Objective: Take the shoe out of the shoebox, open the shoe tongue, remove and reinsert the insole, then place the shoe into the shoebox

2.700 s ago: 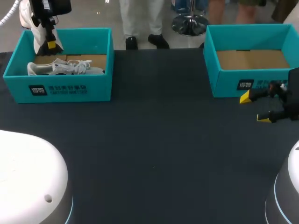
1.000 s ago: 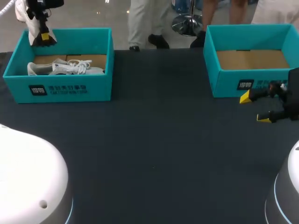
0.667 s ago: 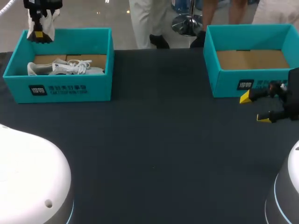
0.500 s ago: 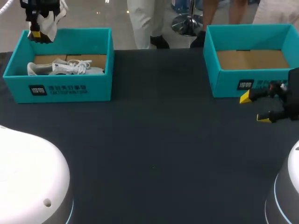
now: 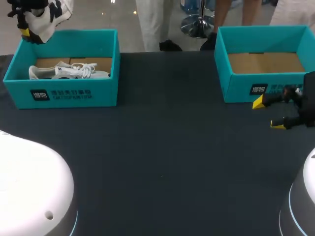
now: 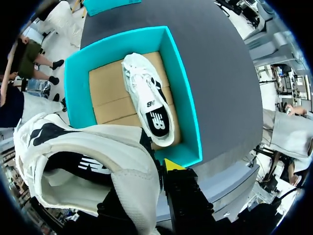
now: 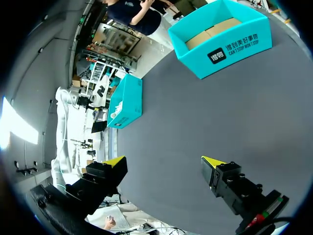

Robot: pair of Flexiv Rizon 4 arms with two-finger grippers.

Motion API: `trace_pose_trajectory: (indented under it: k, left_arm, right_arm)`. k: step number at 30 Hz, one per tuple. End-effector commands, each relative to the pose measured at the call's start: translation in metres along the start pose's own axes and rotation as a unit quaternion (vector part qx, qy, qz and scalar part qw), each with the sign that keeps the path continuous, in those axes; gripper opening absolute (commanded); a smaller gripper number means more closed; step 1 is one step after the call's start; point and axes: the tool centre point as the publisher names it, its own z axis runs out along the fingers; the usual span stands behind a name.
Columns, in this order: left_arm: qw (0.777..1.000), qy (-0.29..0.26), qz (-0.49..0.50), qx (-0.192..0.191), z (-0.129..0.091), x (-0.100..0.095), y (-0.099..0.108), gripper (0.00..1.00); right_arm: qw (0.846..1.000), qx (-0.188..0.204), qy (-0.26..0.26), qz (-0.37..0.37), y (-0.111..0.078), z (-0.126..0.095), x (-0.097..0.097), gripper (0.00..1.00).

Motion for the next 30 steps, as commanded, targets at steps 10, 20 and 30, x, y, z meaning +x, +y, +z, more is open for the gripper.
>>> trace_pose_trajectory:
  k: [10, 20, 30]
  left_arm:
    - [0.996, -0.013, 0.078, -0.030, 0.0036, -0.0081, -0.0020, 0.00]
    - [0.996, -0.013, 0.078, -0.030, 0.0036, -0.0081, -0.0020, 0.00]
    - [0.995, -0.023, 0.092, -0.029, -0.0006, -0.0050, 0.0037, 0.00]
  right_arm:
    - [1.000, 0.000, -0.001, 0.000, -0.0009, 0.0000, 0.0000, 1.00]
    - [1.000, 0.000, -0.001, 0.000, -0.0009, 0.0000, 0.0000, 1.00]
    - [1.000, 0.000, -0.001, 0.000, -0.0009, 0.0000, 0.0000, 1.00]
